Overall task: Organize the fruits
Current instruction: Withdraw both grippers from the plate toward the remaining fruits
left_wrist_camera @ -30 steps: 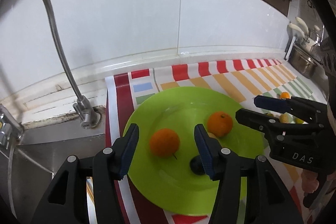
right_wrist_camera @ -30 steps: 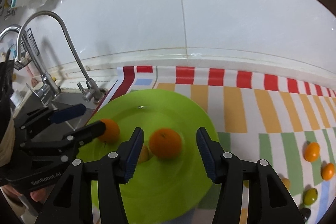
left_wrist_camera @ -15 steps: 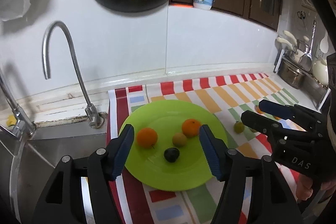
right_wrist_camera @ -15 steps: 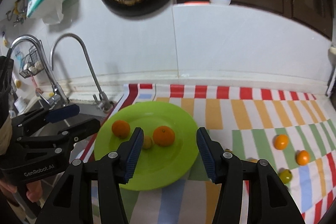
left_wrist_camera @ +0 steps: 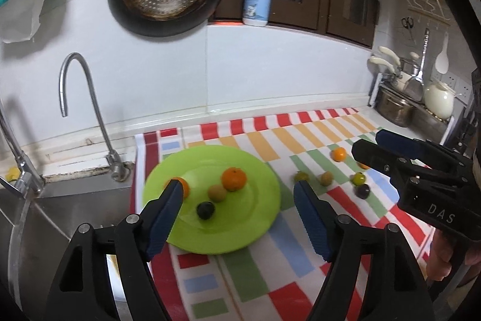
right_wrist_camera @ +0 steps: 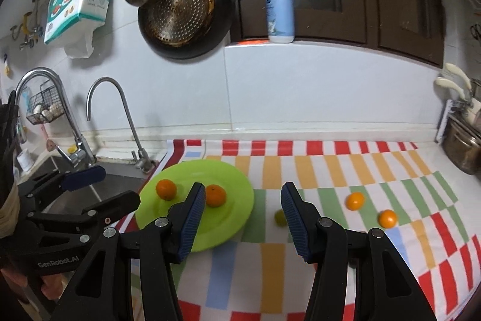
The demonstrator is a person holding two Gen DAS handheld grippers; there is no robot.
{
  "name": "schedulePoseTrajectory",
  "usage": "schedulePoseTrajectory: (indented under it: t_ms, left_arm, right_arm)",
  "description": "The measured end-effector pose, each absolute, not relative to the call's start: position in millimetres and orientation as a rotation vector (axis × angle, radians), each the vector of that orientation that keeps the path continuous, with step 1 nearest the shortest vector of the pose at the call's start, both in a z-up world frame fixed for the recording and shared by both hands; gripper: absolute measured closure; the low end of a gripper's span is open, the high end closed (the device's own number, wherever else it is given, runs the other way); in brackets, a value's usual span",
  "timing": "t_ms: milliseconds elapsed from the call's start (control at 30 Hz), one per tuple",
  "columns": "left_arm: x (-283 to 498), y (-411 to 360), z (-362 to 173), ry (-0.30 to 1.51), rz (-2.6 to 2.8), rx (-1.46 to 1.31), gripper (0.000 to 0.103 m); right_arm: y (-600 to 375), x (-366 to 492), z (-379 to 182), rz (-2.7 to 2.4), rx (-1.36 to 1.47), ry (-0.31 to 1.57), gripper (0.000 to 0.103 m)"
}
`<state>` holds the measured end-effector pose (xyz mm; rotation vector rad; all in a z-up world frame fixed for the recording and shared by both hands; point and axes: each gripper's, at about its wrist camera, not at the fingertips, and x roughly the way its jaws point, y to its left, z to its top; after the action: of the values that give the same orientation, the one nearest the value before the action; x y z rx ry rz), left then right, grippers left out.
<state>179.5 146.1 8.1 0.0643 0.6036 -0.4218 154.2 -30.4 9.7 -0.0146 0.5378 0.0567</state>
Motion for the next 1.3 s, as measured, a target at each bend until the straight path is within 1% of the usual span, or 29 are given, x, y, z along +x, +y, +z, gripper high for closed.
schedulePoseTrajectory:
  t_ms: [267, 500, 867, 1300]
  left_arm:
    - [162, 115, 9, 0.591, -0.42, 0.059, 0.024]
    - [147, 78, 6, 0.605, -0.365, 0.024, 0.024]
    - [123, 18, 5, 0.56, -0.306, -0.004, 0.024]
    - [134, -22, -8, 0.576, -0.271, 0.027, 0.024]
  right_arm:
    - [-63, 137, 15, 0.043, -0.007, 0.516, 0.05]
    - [-101, 132, 17, 0.084, -0.02, 0.52, 0.049]
    - [-163, 132, 18, 0.146, -0.061, 0.547, 0.049]
    - [-207, 143, 2, 0.155, -0.068, 0.585, 0.049]
